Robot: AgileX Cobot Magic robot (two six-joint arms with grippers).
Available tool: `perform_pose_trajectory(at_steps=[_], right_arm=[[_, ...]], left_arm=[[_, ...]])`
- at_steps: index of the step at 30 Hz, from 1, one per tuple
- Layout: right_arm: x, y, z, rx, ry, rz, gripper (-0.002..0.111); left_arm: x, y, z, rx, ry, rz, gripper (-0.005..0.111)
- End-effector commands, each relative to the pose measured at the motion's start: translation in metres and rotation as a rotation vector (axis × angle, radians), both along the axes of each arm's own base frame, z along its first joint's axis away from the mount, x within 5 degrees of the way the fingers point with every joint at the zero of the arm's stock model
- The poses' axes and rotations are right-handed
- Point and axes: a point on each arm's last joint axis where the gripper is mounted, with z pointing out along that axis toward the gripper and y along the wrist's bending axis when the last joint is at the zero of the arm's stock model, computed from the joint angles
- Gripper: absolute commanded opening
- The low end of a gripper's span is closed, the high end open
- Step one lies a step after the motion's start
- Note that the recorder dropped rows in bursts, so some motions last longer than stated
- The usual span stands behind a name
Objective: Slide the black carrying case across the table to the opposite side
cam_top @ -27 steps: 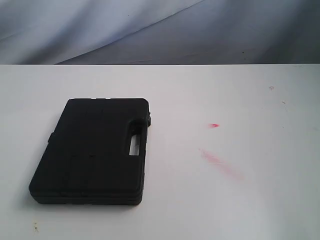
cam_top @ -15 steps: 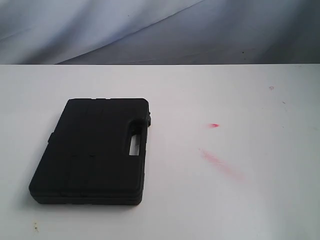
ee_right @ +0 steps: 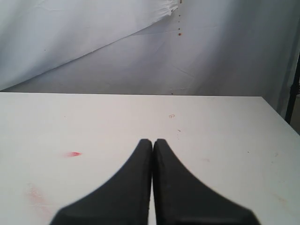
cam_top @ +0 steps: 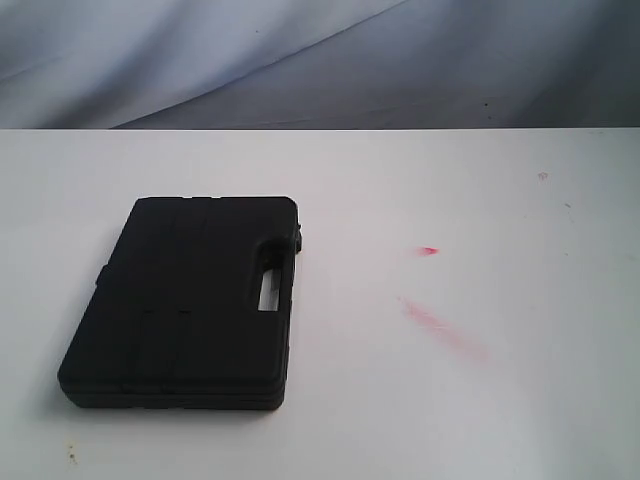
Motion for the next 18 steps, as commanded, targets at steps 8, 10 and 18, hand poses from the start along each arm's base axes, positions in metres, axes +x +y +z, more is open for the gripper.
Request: perform_pose_trajectory(at_steps=[8,10,18], right_arm=[[0.000,0.000,-0.001,0.012,0.001,-0.003,0.000],[0.000,0.000,-0.001,0.012,0.001,-0.003,0.000],[0.000,0.000,-0.001,0.012,0.001,-0.003,0.000]], left_arm=[[0.000,0.000,-0.001,-0.003,-0.004,0.004,0.000],[0.000,0.001,0.000,0.009,-0.017,0.006,0.000],[0.002,0.002,0.014,0.006,-0.170,0.019,0.000]])
